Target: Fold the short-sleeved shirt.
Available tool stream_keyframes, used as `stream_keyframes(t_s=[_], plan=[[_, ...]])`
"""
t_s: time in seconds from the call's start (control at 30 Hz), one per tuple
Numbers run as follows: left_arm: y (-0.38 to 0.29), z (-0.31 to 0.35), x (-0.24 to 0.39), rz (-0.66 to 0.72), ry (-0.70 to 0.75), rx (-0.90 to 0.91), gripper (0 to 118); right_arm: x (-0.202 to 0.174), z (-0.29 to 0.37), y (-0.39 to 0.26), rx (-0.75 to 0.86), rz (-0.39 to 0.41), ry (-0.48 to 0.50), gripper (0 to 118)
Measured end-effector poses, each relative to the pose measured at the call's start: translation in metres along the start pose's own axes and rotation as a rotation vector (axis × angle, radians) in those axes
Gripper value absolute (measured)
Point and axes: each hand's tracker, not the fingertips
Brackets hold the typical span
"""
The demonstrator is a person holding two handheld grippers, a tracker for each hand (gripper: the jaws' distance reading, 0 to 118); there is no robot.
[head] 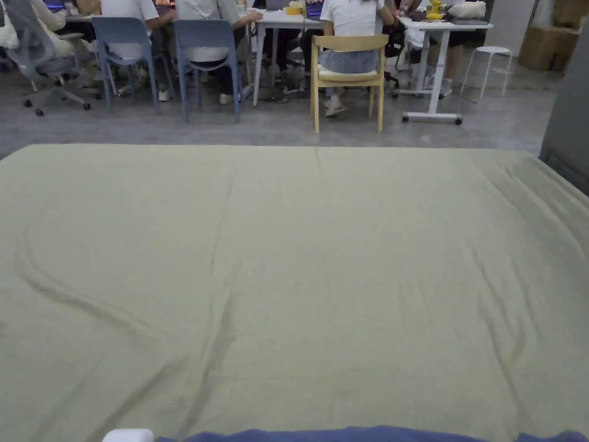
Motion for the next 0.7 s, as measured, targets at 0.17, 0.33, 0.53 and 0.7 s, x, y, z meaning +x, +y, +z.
stream_keyframes(t_s=[0.17, 0.33, 0.53, 0.7], plan=[[0.008, -0.016, 0.003, -0.008, 0.019, -0.027, 1, -0.003, -0.025, -0.011, -0.03, -0.014, -0.027, 4], [0.01, -0.012, -0.007, 0.095, -0.055, -0.039, 30, -0.001, -0.034, -0.006, -0.039, -0.014, -0.035, 30], [-0.001, 0.06, -0.005, 0.086, -0.006, 0.079, 81, -0.039, 0.01, 0.005, 0.011, 0.093, -0.036, 117], [-0.041, 0.151, 0.003, 0.069, -0.055, 0.307, 48, -0.082, 0.071, -0.018, 0.181, 0.173, -0.078, 89]])
